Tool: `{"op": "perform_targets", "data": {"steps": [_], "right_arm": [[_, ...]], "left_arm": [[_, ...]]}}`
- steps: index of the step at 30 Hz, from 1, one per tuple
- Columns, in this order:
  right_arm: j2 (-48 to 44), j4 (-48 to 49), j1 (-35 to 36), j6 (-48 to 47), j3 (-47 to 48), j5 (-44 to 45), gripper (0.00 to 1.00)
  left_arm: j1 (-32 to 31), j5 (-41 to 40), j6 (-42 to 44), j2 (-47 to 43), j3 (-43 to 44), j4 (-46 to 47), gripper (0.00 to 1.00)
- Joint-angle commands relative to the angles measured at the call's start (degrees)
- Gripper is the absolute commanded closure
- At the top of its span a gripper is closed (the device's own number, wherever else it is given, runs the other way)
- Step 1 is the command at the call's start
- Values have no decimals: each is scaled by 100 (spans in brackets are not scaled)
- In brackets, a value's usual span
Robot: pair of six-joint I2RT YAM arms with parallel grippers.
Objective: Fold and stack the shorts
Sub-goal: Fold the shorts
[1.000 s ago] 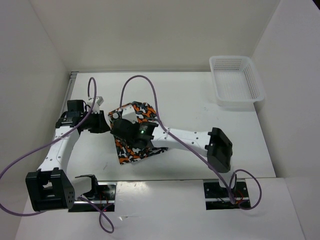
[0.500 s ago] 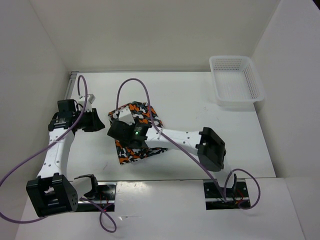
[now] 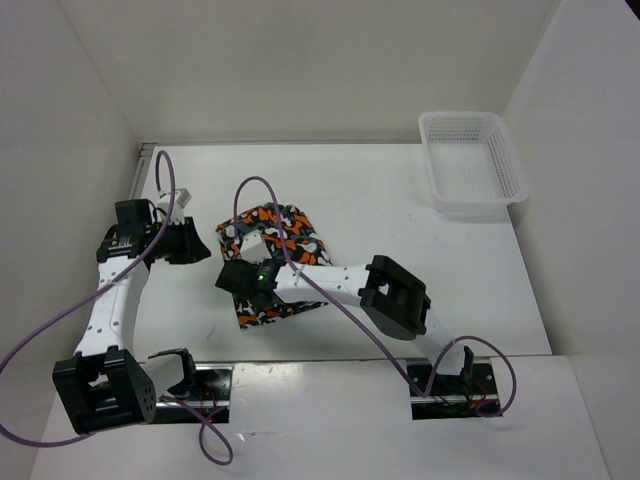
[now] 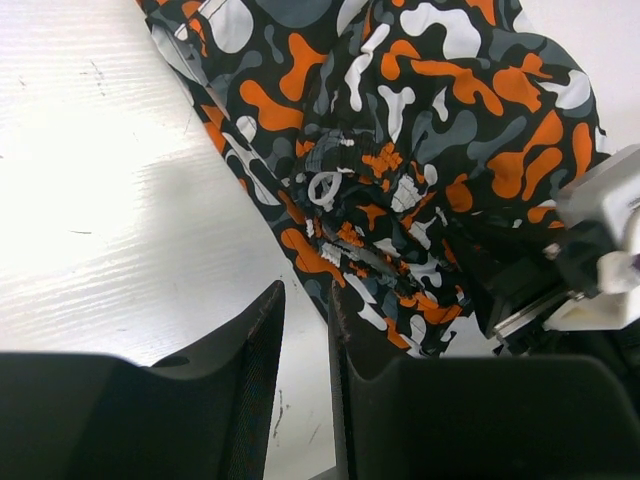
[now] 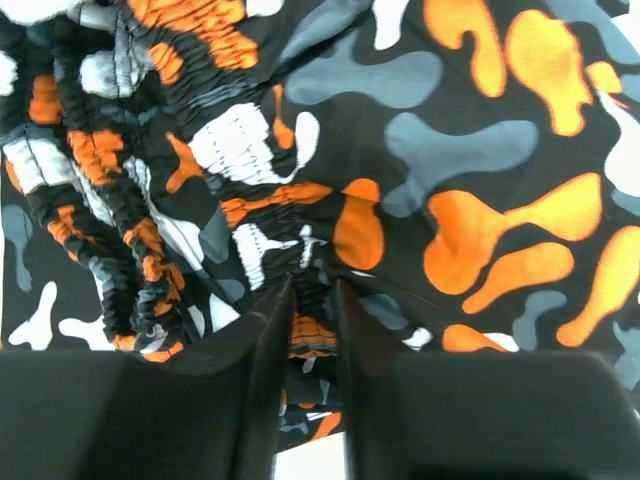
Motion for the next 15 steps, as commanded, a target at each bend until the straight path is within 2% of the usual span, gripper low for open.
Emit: {"op": "perform_targets", "data": {"steps": [1, 2, 5, 11, 15], "right_arm": [[-86, -50, -82, 147, 23, 360, 74], [-87, -50, -82, 147, 23, 412, 87], [-313, -102, -82, 200, 75, 413, 99], [-842, 127, -82, -143, 75, 272, 99], [-667, -15, -82, -222, 182, 272, 83]], "left_arm": [[39, 188, 21, -95, -60, 6, 68], [39, 188, 21, -95, -60, 6, 68], [39, 188, 21, -95, -60, 6, 68], [91, 188, 21, -95, -60, 6, 68], [92, 188, 21, -95, -60, 59, 68]]}}
